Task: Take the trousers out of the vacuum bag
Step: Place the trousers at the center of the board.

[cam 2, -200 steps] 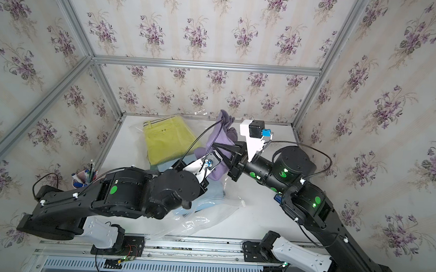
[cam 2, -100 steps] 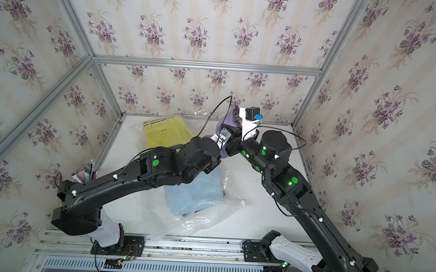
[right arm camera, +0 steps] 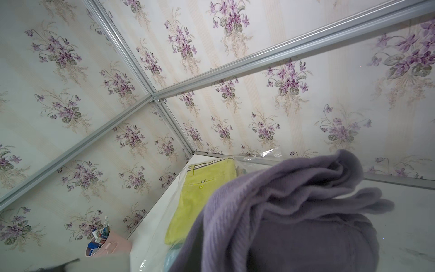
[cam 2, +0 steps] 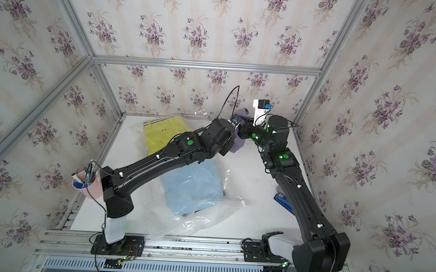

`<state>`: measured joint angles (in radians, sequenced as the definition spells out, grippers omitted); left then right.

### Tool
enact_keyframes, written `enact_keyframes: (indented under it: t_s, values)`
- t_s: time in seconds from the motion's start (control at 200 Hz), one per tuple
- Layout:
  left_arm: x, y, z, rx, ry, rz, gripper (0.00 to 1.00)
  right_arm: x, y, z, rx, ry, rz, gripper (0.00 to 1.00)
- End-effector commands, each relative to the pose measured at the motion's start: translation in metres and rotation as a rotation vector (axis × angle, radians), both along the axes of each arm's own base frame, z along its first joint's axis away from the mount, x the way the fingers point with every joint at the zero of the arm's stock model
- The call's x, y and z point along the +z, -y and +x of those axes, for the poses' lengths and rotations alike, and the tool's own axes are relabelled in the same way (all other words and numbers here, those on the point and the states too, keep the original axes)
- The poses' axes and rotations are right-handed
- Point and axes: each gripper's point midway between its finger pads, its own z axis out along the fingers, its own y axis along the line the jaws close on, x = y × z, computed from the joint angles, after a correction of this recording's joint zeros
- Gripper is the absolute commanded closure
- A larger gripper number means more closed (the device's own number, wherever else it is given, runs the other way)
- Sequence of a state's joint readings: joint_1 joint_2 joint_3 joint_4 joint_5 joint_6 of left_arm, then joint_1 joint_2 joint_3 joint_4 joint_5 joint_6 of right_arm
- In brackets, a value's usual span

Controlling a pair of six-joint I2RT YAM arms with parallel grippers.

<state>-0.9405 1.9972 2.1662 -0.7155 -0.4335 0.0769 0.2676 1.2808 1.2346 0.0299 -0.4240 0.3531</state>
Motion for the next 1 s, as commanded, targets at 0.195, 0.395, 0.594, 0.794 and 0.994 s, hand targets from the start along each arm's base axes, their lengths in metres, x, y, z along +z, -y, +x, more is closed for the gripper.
enact_keyframes:
  t_s: [0.195, 0.395, 0.594, 0.794, 0.994]
  values:
    - [-0.011, 0.037, 0.081, -0.033, 0.032, -0.167, 0.97, -0.011, 0.006, 0.053, 0.123, 0.003, 0.115, 1.00]
    - [-0.031, 0.032, 0.127, -0.028, 0.040, -0.212, 0.95, -0.033, 0.002, 0.094, 0.180, -0.012, 0.153, 1.00]
    - [-0.054, 0.016, 0.160, -0.013, 0.007, -0.263, 0.95, -0.063, 0.002, 0.127, 0.179, -0.042, 0.172, 1.00]
    - [-0.083, 0.022, 0.164, -0.025, -0.047, -0.270, 0.95, -0.097, 0.028, 0.138, 0.131, -0.088, 0.230, 1.00]
    - [-0.114, 0.028, 0.158, -0.015, -0.124, -0.269, 0.97, -0.122, 0.063, 0.132, 0.085, -0.134, 0.321, 1.00]
